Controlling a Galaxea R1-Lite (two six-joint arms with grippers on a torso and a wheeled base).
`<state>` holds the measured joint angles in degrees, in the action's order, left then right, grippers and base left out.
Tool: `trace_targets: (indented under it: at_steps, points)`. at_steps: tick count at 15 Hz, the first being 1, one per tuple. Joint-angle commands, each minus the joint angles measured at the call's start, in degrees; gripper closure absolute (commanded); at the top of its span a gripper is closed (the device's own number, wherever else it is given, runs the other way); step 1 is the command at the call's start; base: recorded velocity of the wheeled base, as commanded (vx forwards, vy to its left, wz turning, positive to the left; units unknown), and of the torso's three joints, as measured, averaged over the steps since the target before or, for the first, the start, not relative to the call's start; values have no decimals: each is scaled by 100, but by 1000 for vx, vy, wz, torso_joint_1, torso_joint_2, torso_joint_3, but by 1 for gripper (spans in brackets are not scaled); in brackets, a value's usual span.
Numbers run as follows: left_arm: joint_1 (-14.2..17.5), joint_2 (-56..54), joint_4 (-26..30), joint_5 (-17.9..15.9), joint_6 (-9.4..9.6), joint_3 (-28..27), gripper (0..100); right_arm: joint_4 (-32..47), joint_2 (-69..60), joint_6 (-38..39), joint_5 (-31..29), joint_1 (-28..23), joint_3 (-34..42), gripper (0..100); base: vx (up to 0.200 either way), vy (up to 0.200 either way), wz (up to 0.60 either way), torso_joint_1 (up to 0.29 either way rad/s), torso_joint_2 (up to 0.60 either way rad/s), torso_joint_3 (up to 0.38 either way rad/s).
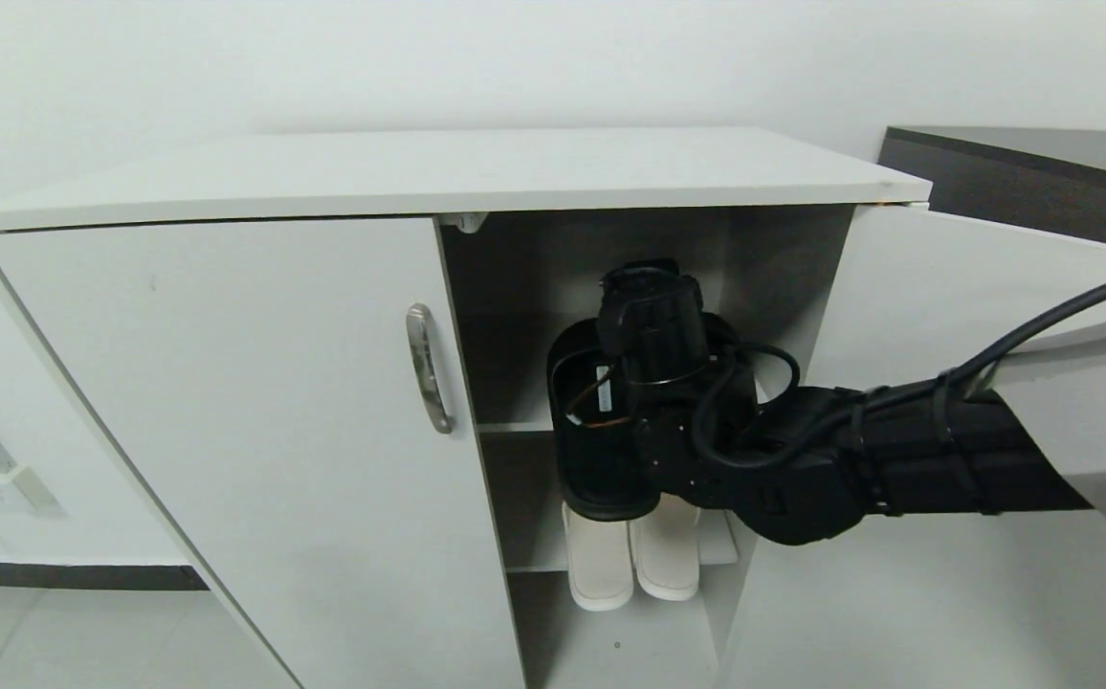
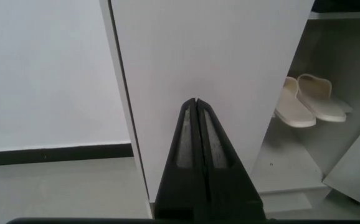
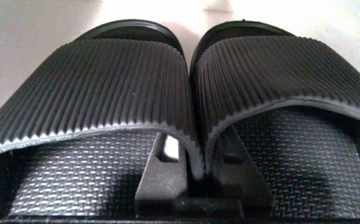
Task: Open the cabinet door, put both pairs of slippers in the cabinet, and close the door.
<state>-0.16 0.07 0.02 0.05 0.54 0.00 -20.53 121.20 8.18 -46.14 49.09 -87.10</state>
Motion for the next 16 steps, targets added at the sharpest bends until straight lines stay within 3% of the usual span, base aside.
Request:
trace_targets:
  at_steps: [1, 12, 16]
  points:
    - [-2, 1, -2, 4, -10, 0, 100, 242, 413, 17, 0, -189, -624, 100, 0, 0, 0, 0, 0, 0]
    - [-2, 1, 6, 13, -10, 0, 100, 1016, 1178, 52, 61, -646, -2267, 100, 0, 0, 0, 0, 0, 0]
    - [-2, 1, -2, 13, -1, 0, 100, 1025, 1231, 52, 53, -717, -2513, 100, 0, 0, 0, 0, 0, 0]
